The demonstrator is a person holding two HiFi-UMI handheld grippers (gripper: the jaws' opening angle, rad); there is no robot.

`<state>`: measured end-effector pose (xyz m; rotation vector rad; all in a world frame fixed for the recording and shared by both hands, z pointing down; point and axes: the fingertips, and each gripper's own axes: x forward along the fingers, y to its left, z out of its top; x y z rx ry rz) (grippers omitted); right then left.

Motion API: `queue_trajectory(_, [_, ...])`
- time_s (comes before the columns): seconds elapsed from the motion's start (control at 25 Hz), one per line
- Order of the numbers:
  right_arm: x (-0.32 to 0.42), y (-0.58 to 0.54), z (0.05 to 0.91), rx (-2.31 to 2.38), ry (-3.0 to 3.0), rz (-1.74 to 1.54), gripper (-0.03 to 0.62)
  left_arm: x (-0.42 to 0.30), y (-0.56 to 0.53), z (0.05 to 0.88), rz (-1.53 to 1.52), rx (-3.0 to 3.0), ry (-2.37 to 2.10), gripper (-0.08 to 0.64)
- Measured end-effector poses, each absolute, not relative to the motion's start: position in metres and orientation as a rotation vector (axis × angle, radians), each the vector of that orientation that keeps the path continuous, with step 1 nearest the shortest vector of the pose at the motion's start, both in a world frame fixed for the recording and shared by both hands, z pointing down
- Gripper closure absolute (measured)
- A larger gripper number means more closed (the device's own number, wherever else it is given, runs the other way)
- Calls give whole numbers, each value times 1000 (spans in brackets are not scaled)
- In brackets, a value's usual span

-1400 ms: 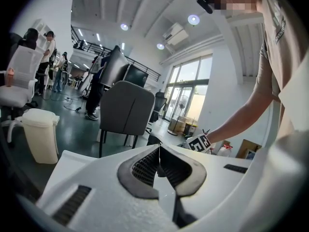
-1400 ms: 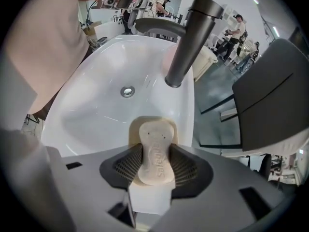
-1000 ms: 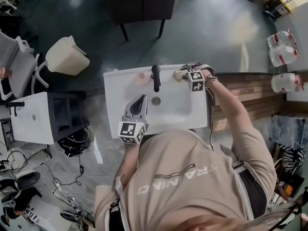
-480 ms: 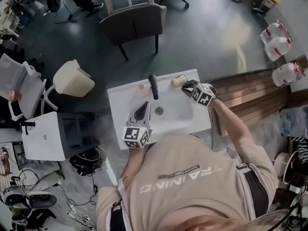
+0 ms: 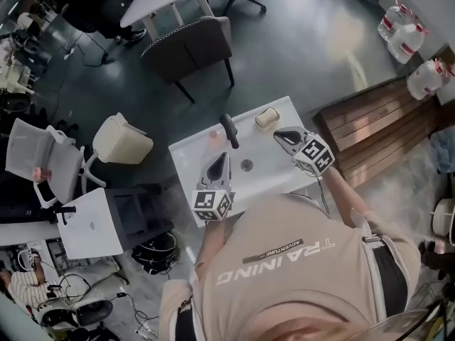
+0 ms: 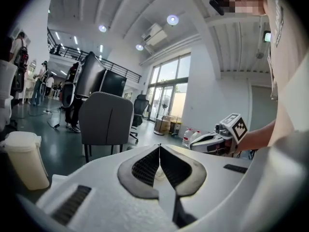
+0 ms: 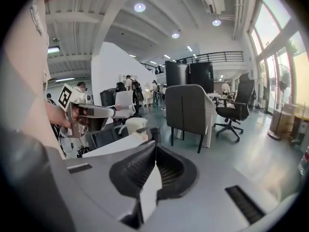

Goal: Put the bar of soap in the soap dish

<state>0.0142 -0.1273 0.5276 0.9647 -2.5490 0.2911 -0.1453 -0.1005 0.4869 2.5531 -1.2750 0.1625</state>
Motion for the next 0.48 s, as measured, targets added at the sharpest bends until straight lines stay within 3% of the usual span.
queue_trajectory(0.48, [-2,-114,441,976,-2704,62,577,-150,-129,415,46,2677,-1368,549])
